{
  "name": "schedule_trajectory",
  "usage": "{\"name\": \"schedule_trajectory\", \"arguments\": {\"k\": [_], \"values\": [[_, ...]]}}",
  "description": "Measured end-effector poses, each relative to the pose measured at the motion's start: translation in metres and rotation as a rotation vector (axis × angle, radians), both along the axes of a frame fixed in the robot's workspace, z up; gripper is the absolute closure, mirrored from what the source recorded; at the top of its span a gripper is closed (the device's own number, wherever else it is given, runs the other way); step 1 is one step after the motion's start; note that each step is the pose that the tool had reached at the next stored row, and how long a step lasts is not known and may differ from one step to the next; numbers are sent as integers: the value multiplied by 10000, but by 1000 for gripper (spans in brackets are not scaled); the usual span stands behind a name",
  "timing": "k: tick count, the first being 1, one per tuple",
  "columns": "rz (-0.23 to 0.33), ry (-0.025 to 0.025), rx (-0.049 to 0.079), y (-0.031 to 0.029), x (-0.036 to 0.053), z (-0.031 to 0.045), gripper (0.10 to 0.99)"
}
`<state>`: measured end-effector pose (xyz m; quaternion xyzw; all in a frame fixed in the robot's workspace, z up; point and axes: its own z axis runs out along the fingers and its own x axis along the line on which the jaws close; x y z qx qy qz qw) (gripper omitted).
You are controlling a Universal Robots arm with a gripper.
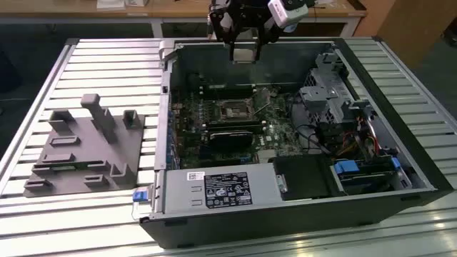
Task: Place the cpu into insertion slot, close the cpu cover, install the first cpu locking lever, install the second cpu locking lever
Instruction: 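Place the cpu into insertion slot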
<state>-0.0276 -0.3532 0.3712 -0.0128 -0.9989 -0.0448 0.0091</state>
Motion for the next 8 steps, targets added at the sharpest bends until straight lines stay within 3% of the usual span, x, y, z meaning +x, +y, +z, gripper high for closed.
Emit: {"name": "schedule_trajectory", "arguments": {"k": [5,8], "values": [[0,-4,-1,0,0,-1,549],[1,-50,-4,0,0,-14,549]]}}
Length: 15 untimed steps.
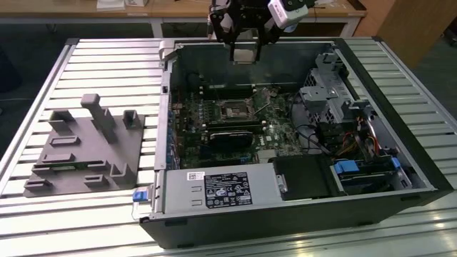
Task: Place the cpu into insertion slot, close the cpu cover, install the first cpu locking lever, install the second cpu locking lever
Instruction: 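Place the cpu into insertion slot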
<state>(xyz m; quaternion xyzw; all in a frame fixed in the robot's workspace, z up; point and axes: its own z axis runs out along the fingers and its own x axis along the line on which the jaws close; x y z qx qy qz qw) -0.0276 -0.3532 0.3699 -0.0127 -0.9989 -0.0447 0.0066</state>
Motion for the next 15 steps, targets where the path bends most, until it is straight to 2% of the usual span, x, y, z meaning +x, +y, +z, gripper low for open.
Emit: {"name": "schedule_trajectory", "arguments": {"k": [8,15], "values": [[0,-114,-1,0,-1,-56,549],[-1,-122,0,0,-1,-99,549]]}}
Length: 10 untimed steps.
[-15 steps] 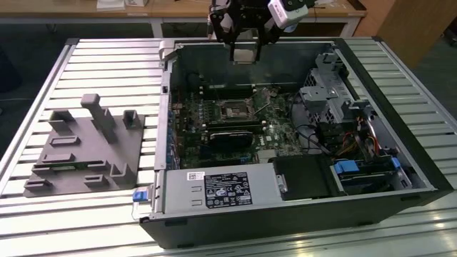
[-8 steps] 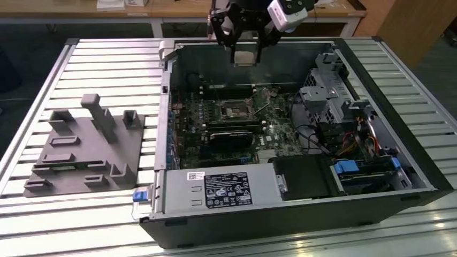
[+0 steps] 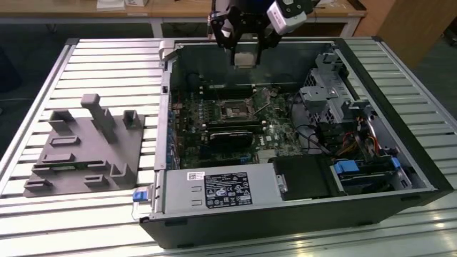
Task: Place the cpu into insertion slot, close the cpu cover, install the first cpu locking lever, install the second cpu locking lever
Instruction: 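Place the cpu into insertion slot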
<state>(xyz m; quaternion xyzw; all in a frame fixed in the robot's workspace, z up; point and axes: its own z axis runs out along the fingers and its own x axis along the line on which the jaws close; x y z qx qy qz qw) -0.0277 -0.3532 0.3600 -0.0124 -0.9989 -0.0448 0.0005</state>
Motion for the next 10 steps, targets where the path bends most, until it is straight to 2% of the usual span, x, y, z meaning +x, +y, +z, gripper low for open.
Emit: {"name": "schedule_trajectory", "arguments": {"k": [10], "values": [[1,0,0,0,0,-61,549]]}}
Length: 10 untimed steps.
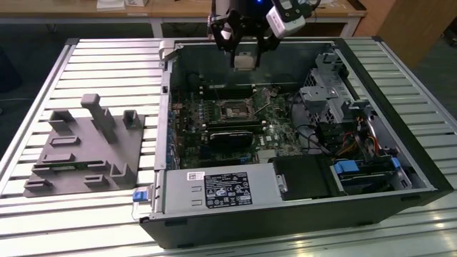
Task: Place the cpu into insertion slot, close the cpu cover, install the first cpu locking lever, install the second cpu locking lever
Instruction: 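Place the cpu into insertion slot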
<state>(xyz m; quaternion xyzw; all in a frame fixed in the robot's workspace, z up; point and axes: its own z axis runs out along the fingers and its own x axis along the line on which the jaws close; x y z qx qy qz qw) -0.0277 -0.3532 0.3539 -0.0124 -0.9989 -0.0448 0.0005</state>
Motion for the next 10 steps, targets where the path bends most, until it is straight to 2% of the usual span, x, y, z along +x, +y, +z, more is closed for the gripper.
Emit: {"name": "schedule_trajectory", "arguments": {"k": [10], "values": [[0,0,1,0,0,-61,549]]}}
